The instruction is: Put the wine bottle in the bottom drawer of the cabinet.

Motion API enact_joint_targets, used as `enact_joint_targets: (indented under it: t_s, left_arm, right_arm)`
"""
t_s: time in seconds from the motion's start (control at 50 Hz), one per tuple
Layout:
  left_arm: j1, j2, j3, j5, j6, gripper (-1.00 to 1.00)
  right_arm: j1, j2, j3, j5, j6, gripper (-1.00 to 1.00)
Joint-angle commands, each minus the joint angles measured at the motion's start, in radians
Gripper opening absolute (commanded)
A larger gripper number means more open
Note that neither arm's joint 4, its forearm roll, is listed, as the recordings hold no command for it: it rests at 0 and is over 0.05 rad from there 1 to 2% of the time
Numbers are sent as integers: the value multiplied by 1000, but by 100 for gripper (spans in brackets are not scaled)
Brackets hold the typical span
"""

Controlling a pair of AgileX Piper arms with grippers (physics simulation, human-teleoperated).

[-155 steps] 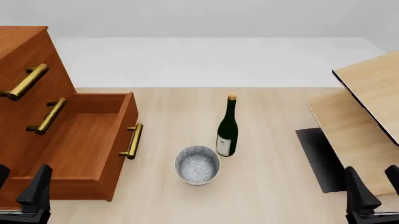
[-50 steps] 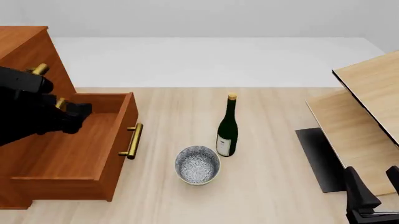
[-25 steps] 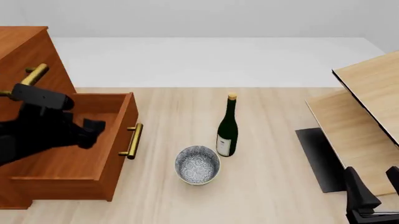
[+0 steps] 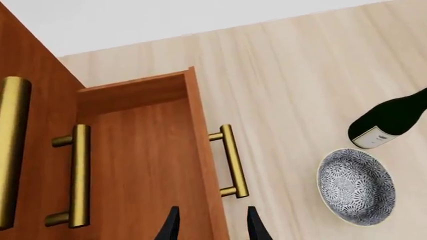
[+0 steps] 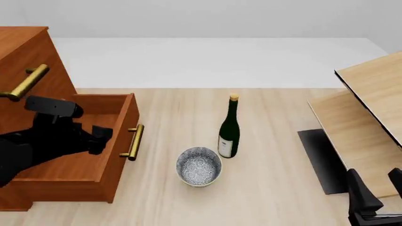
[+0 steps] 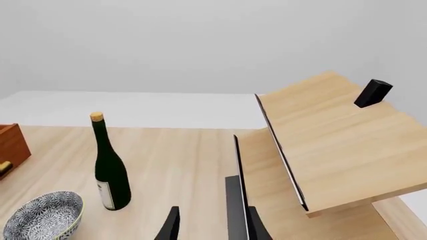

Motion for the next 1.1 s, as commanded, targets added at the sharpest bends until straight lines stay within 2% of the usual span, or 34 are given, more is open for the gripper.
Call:
enact_joint_targets:
  t_s: [0.02,0.36,0.62,1.1]
  left_arm:
    - [-2,44,32,-59,-7,100]
    - [-22,89,76,-129,-17,100]
    - [-27,144,136,-228,-34,100]
    - [-16,276,195,-391,-21,100]
  right_arm:
    - [4,-1,0,3,-2,100]
    - [6,1,0,2,-2,100]
    - [7,5,1,1,-4,100]
    - [8,3,1,3,-5,100]
